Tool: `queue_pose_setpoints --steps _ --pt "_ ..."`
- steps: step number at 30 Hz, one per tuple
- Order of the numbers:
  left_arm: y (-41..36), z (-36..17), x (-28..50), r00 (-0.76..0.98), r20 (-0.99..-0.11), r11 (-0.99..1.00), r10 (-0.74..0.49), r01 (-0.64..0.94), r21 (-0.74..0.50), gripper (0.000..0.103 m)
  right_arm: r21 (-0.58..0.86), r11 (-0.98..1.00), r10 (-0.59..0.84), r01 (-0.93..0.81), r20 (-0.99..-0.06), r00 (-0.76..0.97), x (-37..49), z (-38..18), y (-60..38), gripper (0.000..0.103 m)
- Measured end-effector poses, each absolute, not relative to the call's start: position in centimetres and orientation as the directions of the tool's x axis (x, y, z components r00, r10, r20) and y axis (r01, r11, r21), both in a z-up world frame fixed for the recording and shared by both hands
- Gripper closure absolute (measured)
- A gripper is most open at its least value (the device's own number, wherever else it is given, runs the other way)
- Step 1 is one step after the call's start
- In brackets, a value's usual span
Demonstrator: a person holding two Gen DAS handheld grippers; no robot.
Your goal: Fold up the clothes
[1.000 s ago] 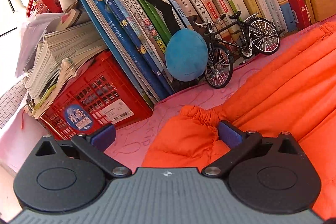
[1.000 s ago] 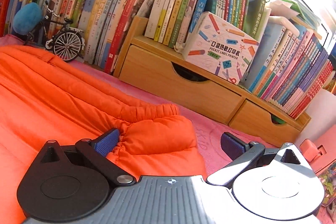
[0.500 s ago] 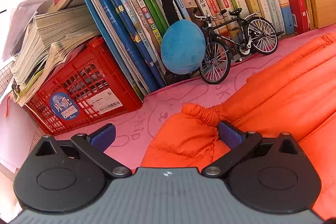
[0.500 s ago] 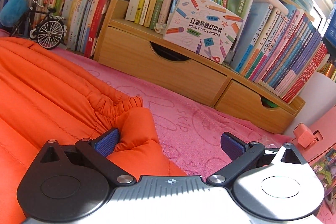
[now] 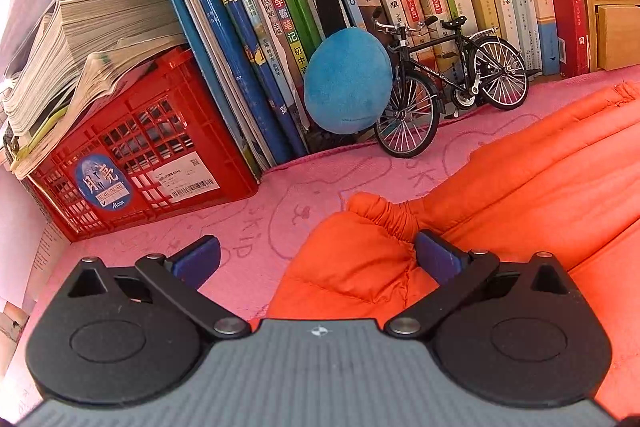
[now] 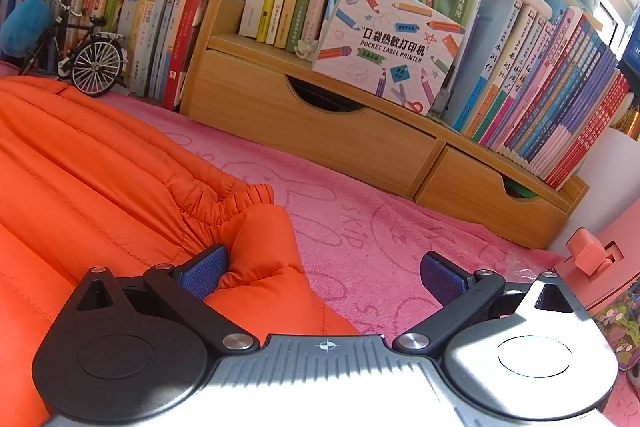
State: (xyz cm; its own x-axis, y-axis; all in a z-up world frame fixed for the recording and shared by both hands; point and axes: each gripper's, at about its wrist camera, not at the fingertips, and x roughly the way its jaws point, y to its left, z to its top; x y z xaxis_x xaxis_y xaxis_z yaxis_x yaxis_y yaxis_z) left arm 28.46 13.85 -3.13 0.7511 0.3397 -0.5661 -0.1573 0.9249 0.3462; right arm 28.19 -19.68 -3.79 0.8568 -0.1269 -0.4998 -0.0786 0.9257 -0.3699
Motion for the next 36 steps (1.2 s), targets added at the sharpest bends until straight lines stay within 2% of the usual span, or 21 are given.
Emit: queue_pose_setpoints --steps 6,12,19,23,27,30,33,36 --pt "14.9 -3.0 28.6 0.743 -0.602 0.95 0.292 -0.154 0.272 0.0 -0.364 0.928 -0.122 -0.082 -0.503 0.855 28.3 -3.8 -19.9 0.001" --pt "16.9 -3.2 28.9 0.727 -0.656 0.979 0.201 -0.158 0.125 0.0 -0.35 0.933 -0.114 -0.086 -0.513 0.851 28.4 -3.7 -20.1 0.001" --pt "17.7 -3.5 28.9 0.722 -0.674 0.985 0.158 -0.16 0.059 0.0 -0.318 0.944 -0.098 -0.091 -0.533 0.841 28.7 -3.8 -20.4 0.001" --pt "17.5 -3.6 28.8 0.724 -0.669 0.984 0.166 -0.166 0.065 0.0 -0.3 0.949 -0.091 -0.091 -0.542 0.835 28.8 -3.9 -20.6 0.001" --pt "16.5 -3.6 28.7 0.734 -0.645 0.977 0.214 -0.168 0.132 0.0 -0.298 0.951 -0.098 -0.079 -0.535 0.839 28.6 -3.5 -20.5 0.001" --pt "15.9 -3.7 28.6 0.738 -0.631 0.971 0.239 -0.169 0.169 0.0 -0.378 0.924 -0.149 -0.06 -0.501 0.853 27.9 -2.1 -19.3 0.001" --pt "15.6 -3.7 28.5 0.741 -0.622 0.967 0.253 -0.169 0.191 0.0 -0.525 0.849 -0.184 -0.058 -0.397 0.899 26.4 0.0 -16.6 0.002" --pt "15.5 -3.8 28.5 0.742 -0.619 0.966 0.257 -0.169 0.197 0.0 -0.606 0.789 -0.117 -0.097 -0.303 0.946 24.7 2.4 -12.7 0.002"
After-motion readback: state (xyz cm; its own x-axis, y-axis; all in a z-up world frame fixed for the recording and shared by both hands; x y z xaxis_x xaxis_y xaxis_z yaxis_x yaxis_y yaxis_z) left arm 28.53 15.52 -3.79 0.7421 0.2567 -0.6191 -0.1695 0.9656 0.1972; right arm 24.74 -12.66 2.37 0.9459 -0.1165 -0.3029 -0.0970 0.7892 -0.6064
